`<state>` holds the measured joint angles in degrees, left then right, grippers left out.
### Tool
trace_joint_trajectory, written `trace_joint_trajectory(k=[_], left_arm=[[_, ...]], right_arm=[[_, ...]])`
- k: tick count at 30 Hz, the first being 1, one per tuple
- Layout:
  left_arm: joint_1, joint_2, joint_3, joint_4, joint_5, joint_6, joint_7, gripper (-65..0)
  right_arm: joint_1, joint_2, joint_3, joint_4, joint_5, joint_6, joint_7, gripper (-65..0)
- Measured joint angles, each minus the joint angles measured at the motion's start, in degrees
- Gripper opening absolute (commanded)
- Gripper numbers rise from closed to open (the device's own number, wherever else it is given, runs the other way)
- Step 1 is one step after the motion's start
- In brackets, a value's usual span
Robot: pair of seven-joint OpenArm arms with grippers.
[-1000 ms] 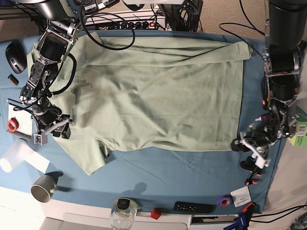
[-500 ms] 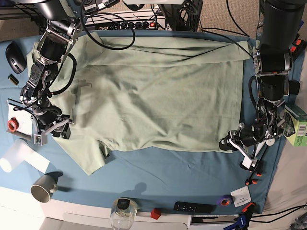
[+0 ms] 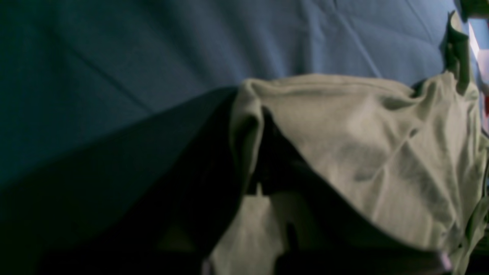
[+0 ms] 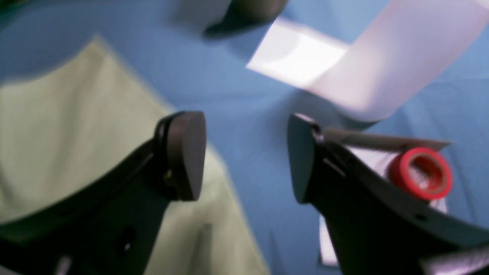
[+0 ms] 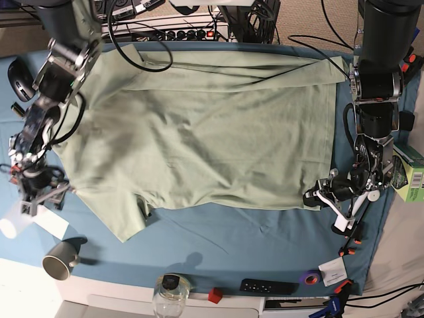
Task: Fold the T-shirt properly
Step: 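Grasp the hem corners of the shirt with both grippers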
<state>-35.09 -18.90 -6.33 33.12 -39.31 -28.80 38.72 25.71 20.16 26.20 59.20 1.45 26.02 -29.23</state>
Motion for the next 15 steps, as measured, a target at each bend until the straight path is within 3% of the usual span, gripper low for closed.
trace_joint_trajectory(k=[5, 9, 11, 15], left_arm=[[0.0, 0.0, -0.02, -0.02, 0.0, -0.15, 0.07, -65.0], [0.0, 0.02, 0.0, 0.0, -0.04, -0.17, 0.17, -65.0], [0.0, 0.02, 0.0, 0.0, -0.04, -0.17, 0.15, -65.0], [0.02, -0.02, 0.0, 0.02, 0.24, -1.16, 0.15, -65.0]], right_arm=[[7.78, 1.79, 0.0, -16.15, 0.66, 1.01, 2.6, -30.8], [9.84, 1.38, -0.02, -27.06, 1.31, 1.44, 5.73, -30.8], [9.44, 1.01, -0.02, -30.62, 0.59, 1.46, 10.54, -30.8], [9.66, 1.55, 0.0, -32.72, 0.55, 1.99, 11.23, -30.8]])
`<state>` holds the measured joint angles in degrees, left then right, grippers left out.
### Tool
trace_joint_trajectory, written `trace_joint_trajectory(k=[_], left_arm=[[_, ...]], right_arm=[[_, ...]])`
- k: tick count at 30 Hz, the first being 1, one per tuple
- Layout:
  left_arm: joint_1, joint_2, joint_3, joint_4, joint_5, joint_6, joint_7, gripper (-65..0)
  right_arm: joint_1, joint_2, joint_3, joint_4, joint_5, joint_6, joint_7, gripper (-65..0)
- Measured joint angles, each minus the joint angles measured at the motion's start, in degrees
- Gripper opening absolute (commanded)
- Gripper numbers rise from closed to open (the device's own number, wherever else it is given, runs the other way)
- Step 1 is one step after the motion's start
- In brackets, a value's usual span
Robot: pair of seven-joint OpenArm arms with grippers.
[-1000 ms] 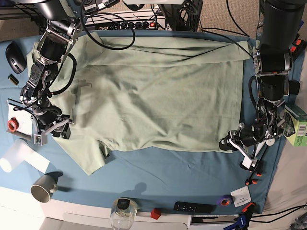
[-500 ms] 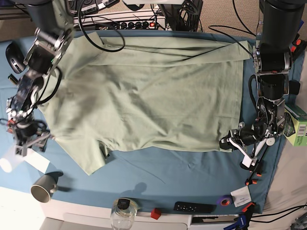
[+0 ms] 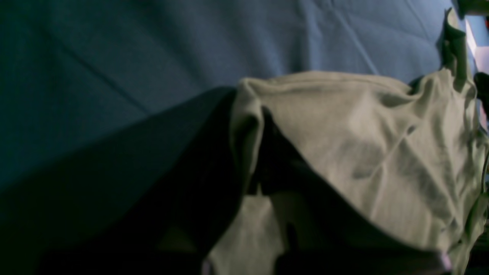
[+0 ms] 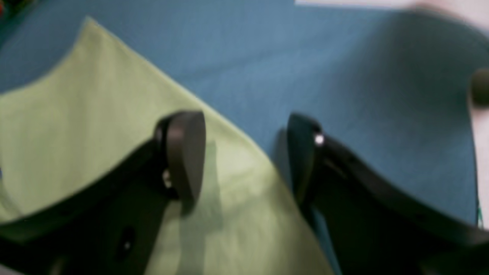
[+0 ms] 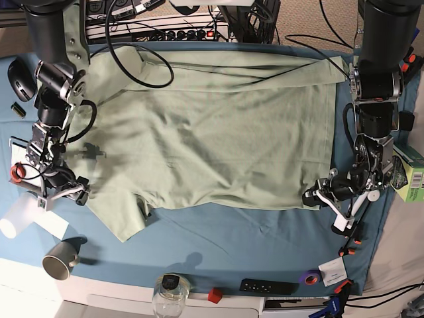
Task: Fold the T-shirt properly
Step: 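Grasp the hem corners of the shirt with both grippers, then fold the hem up over the shirt body toward the collar with both grippers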
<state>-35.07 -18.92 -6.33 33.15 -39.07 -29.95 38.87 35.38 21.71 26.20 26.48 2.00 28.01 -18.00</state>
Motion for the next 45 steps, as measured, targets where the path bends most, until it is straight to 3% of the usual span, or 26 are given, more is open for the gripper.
trace_joint_trajectory(k=[2, 9, 15, 18, 20, 23, 31, 36, 39, 42, 45], left_arm=[[0.02, 0.02, 0.0, 0.0, 0.0, -1.51, -0.02, -65.0], [0.13, 0.02, 0.0, -0.02, 0.0, -1.44, 0.02, -65.0], [0.13, 0.02, 0.0, -0.07, -0.02, -1.49, 0.02, -65.0], [0.13, 0.04, 0.0, -0.07, 0.0, -1.6, 0.02, -65.0], [0.13, 0.04, 0.0, -0.07, 0.0, -1.6, 0.02, -65.0], [0.13, 0.02, 0.0, -0.07, 0.0, -1.6, 0.04, -65.0], [0.17, 0.02, 0.0, -0.04, 0.26, -1.66, -0.44, -65.0], [0.46, -0.07, 0.04, 0.63, 1.09, -5.73, -0.37, -65.0], [1.29, -0.24, 0.24, 1.9, -1.97, -5.75, 1.46, -65.0], [3.45, -0.68, 0.24, 5.03, -3.69, -9.51, 3.98, -65.0], [6.56, -1.29, -0.94, 9.51, -5.57, -9.53, 5.57, -65.0]], right_arm=[[-0.31, -0.04, 0.0, 0.04, 0.2, 0.09, 0.31, -30.8], [-0.48, -0.98, -0.7, 0.15, 1.27, 2.03, 0.55, -30.8], [-0.26, -1.95, -11.61, 0.5, 1.86, 2.08, 1.44, -30.9], [-0.09, -1.92, -16.59, 0.55, 2.08, 0.04, 2.19, -31.2], [0.02, -1.95, -18.38, 0.55, 0.94, -1.79, 2.71, -40.0], [0.0, -2.03, -18.78, 0.57, -0.44, -2.62, 3.37, -65.0], [-1.31, -1.92, -18.78, 3.87, -0.83, -2.54, 1.86, -65.0], [-8.59, -2.64, -18.88, 18.82, -2.95, -2.05, -4.63, -65.0], [-14.38, -2.6, -19.15, 28.57, -3.54, -1.64, -7.67, -65.0], [-19.1, -2.73, -19.21, 36.46, -3.78, -1.25, -10.25, -65.0], [-22.71, -2.71, -19.26, 43.01, -3.74, -1.18, -11.41, -65.0]])
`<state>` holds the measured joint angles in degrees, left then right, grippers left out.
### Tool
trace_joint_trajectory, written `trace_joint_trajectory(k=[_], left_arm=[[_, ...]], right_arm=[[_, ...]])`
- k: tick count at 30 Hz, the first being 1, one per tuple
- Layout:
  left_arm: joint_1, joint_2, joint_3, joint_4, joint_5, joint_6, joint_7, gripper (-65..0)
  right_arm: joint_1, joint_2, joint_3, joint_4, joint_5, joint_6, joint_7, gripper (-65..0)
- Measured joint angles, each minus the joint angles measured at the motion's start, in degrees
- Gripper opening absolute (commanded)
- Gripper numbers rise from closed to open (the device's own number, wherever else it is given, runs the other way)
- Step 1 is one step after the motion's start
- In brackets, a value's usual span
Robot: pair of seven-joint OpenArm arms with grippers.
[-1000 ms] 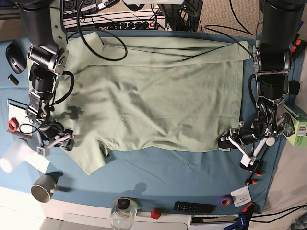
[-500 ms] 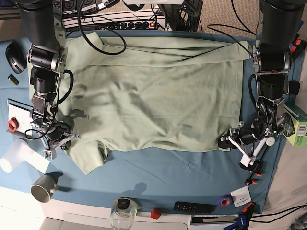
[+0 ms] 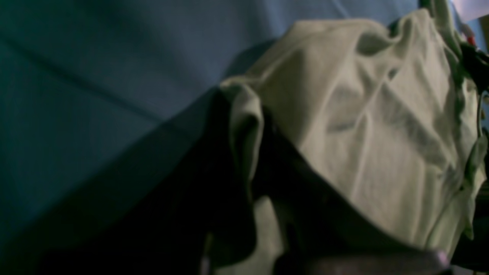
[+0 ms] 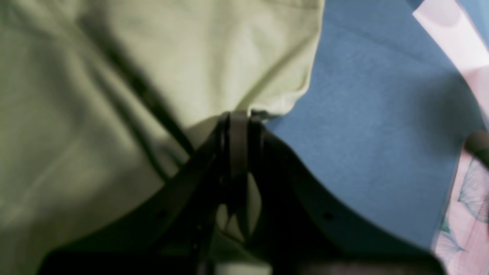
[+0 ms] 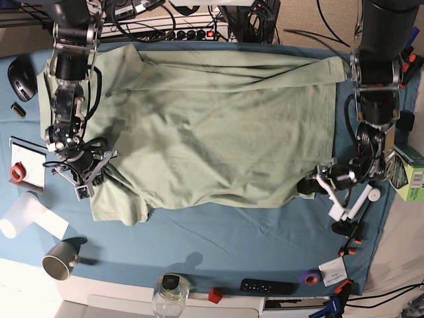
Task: Fold the T-shirt properly
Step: 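Fold the hem up over the shirt body toward the collar with both grippers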
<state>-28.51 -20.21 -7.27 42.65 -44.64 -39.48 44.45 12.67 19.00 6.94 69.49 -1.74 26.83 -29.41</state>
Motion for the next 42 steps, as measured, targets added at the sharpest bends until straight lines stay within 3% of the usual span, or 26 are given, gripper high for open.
trace_joint_trajectory(k=[6, 10, 21, 32, 42], left_arm=[[7.3, -1.25, -6.54, 10.86, -6.75, 0.02, 5.66, -65.0], [11.08, -2.03, -9.77, 16.24, -11.08, 0.02, 9.99, -65.0], [16.79, -4.44, -9.94, 20.85, -14.38, 0.0, 13.09, -65.0], [16.74, -4.57, -10.01, 21.0, -27.65, -0.13, 26.64, -65.0], [16.96, -4.59, -10.01, 21.03, -35.67, -0.24, 34.05, -65.0]], right_arm=[[-4.55, 0.02, 0.0, 11.19, 0.66, -0.13, -4.59, -65.0], [-7.37, 0.04, 0.09, 18.08, 4.63, -0.09, -8.83, -65.0], [-19.67, 0.02, 7.56, 29.11, 5.46, 0.24, -12.13, -65.0], [-28.92, 0.0, 18.67, 35.41, 12.55, 3.26, -14.14, -65.0], [-33.03, 0.0, 20.83, 39.36, 14.27, 3.87, -16.0, -65.0]])
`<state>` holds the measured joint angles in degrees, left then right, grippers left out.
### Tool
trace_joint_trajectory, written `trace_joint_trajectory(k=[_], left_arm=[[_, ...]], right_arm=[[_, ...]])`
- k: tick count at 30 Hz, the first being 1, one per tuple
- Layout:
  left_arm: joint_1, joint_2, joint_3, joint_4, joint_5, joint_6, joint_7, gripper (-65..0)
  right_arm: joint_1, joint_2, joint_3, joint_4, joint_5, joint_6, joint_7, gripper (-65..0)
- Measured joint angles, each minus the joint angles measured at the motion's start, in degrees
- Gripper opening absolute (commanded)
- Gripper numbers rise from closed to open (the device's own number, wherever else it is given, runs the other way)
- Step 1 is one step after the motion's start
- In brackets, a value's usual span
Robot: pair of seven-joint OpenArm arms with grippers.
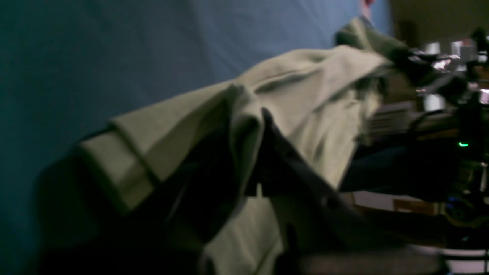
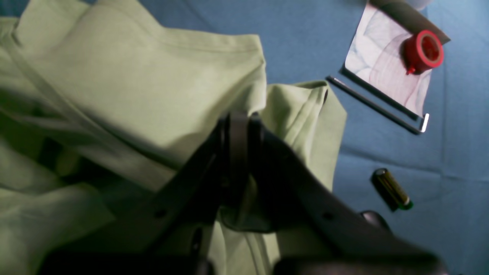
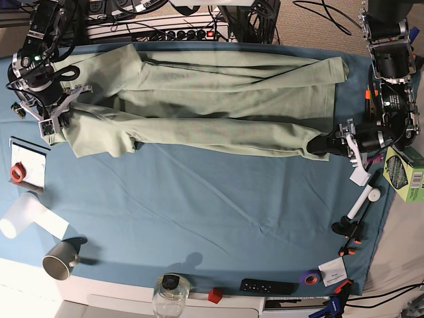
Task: Fold the T-shirt properly
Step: 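Fold the hem up over the shirt body toward the collar with both grippers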
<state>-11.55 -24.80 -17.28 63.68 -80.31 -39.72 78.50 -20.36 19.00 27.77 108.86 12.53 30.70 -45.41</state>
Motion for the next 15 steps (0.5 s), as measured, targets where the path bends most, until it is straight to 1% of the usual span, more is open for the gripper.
trace_joint_trajectory(k=[2, 7, 8, 9, 11, 15], left_arm=[[0.7, 0.0, 0.0, 0.28, -1.33, 0.0, 0.24, -65.0], [4.76, 0.02, -0.13, 3.5, -1.14, 0.02, 0.68, -65.0], [5.53, 0.04, -0.55, 4.66, -1.2, 0.02, 0.79, -65.0], [6.12, 0.04, -1.31, 5.77, -1.09, 0.02, 0.83, -65.0], [7.06, 0.02, -3.43, 7.89, -1.01, 0.0, 0.72, -65.0], [7.72, -0.15, -6.01, 8.85, -0.37, 0.0, 0.37, -65.0]], right_arm=[[0.0, 0.0, 0.0, 0.2, 0.02, 0.2, -1.2, -65.0], [0.0, 0.0, 0.0, 0.24, 3.02, 0.44, -1.53, -65.0], [0.02, 0.0, 0.0, 0.24, 3.23, 1.11, -1.57, -65.0], [0.04, 0.0, 0.0, 0.24, 3.67, 2.49, -1.81, -65.0], [0.02, 0.02, 0.02, 0.26, 3.87, 3.26, -2.01, -65.0], [0.02, 1.77, 0.02, 0.26, 3.87, 3.23, -2.36, -65.0]])
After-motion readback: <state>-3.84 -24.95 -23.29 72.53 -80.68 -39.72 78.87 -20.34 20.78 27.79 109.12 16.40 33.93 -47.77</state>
